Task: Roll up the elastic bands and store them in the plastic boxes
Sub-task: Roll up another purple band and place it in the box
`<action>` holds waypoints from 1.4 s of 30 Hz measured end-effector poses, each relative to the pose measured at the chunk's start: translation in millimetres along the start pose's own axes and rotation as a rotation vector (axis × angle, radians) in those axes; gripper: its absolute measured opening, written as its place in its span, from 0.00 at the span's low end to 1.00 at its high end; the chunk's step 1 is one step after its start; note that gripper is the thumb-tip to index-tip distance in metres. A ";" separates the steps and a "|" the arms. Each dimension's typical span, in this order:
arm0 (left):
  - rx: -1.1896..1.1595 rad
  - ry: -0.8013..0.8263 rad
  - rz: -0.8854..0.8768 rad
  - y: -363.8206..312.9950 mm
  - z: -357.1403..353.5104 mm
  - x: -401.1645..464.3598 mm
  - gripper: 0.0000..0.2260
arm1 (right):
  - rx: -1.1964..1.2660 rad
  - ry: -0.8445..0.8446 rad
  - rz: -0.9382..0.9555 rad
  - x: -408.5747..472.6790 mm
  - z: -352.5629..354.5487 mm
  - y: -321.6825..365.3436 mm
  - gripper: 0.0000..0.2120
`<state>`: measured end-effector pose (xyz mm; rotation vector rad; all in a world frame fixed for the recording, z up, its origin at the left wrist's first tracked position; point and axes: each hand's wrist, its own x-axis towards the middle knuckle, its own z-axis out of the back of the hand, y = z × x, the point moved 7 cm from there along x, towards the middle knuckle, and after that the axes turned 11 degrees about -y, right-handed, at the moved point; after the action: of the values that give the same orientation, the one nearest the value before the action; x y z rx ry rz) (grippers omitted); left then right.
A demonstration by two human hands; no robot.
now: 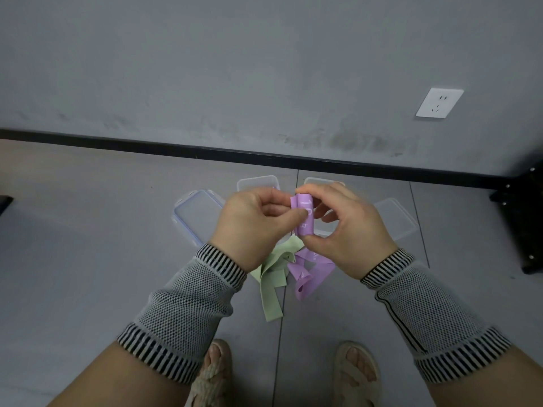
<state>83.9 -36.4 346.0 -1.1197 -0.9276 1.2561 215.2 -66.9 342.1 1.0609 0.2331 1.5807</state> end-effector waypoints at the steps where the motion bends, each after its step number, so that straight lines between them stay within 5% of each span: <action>1: 0.000 -0.003 0.004 0.0 -0.6 -1.0 0.05 | -0.002 0.008 -0.006 -0.3 -0.6 -0.5 0.23; 6: -0.100 -0.097 0.206 17.9 1.5 2.4 0.05 | 0.043 0.115 -0.062 -1.7 -9.3 -2.1 0.29; 9: -0.313 -0.105 0.395 28.4 -4.7 1.3 0.03 | 0.262 0.130 -0.281 -5.3 -12.8 -7.5 0.34; 12: -0.512 -0.092 0.527 33.4 -10.8 -1.6 0.03 | 0.444 0.026 -0.420 -5.8 -12.0 -11.4 0.23; 15: -0.543 -0.057 0.539 32.7 -14.3 -3.5 0.03 | 0.507 -0.048 -0.471 -3.7 -7.3 -16.5 0.13; 18: -0.473 -0.019 0.519 31.6 -12.8 -1.6 0.09 | 0.523 -0.051 -0.481 -2.3 -4.1 -19.7 0.12; 23: -0.338 0.008 0.515 38.1 -3.9 2.5 0.04 | 0.494 -0.002 -0.520 -4.8 -7.2 -27.4 0.13; 31: -0.396 -0.011 0.550 55.0 -4.7 10.5 0.04 | 0.840 -0.184 -0.984 -21.6 -25.9 -52.9 0.08; 42: -0.272 -0.189 0.650 124.4 -2.4 63.3 0.01 | 0.600 -0.136 -1.189 -5.9 -82.5 -100.6 0.05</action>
<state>64.0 22.3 220.9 -1.6176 -0.9238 1.8216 223.8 -7.9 226.3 1.1185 1.0661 0.3483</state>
